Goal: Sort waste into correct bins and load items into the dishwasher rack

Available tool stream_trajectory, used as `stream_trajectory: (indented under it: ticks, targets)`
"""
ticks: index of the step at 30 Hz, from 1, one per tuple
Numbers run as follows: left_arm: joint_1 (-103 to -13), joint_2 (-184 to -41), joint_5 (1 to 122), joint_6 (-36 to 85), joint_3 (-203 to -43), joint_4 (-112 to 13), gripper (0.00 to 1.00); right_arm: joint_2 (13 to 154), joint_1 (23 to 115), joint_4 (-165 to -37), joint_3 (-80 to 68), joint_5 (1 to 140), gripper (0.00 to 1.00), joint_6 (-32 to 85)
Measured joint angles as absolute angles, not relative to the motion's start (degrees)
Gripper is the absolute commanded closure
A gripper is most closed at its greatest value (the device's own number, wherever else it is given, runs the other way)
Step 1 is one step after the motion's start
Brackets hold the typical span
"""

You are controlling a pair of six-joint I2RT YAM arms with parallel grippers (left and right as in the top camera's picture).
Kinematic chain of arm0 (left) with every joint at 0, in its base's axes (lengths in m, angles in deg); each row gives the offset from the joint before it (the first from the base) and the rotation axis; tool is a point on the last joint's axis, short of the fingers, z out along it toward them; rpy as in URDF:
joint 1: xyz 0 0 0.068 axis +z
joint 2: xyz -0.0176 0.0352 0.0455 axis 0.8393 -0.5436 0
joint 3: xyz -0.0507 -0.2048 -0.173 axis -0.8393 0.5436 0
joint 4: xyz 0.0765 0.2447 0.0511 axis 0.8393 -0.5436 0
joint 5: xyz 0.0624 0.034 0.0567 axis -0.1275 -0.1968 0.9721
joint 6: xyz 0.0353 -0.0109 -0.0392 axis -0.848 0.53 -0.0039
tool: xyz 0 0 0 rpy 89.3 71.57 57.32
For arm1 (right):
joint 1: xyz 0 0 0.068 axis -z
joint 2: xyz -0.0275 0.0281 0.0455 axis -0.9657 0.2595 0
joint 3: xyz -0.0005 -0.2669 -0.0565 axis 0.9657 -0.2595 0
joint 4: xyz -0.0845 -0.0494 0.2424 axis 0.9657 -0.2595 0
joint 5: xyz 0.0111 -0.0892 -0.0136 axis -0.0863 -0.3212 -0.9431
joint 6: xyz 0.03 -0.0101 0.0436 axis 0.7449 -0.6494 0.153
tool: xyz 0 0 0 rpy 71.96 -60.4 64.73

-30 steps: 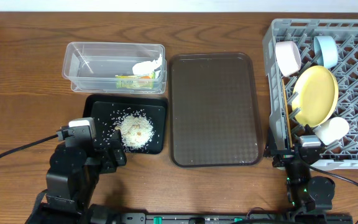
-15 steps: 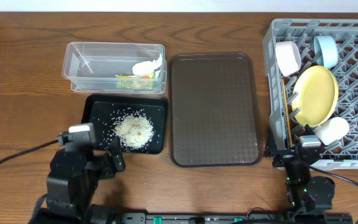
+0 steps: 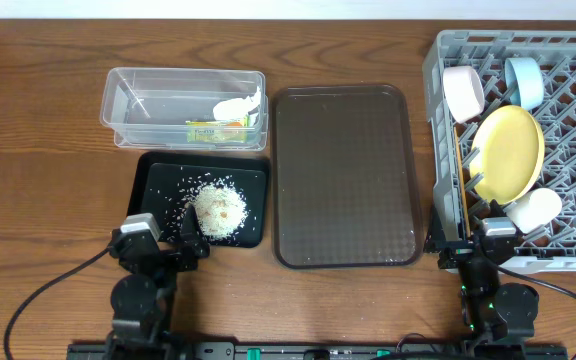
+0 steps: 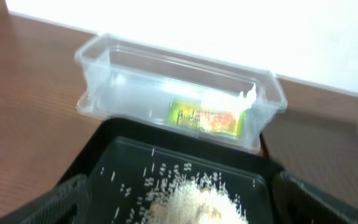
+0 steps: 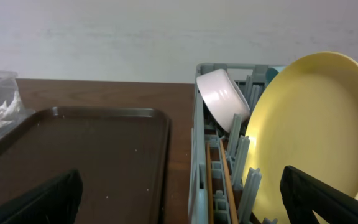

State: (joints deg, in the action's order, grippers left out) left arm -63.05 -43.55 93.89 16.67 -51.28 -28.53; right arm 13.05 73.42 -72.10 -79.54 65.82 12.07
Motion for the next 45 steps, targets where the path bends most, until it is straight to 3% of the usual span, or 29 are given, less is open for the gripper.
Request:
stream_trajectory:
  ticks: [5, 45]
  targets:
    - [-62.39, -41.67, 93.76, 16.62, -45.05, -18.26, 0.05, 13.08, 73.39, -72.07, -79.54, 65.84, 0.01, 12.07]
    - [-62.30, -41.56, 93.74, 15.31, -45.00, -18.26, 0.05, 13.05, 73.39, -72.10, -79.54, 65.84, 0.01, 12.09]
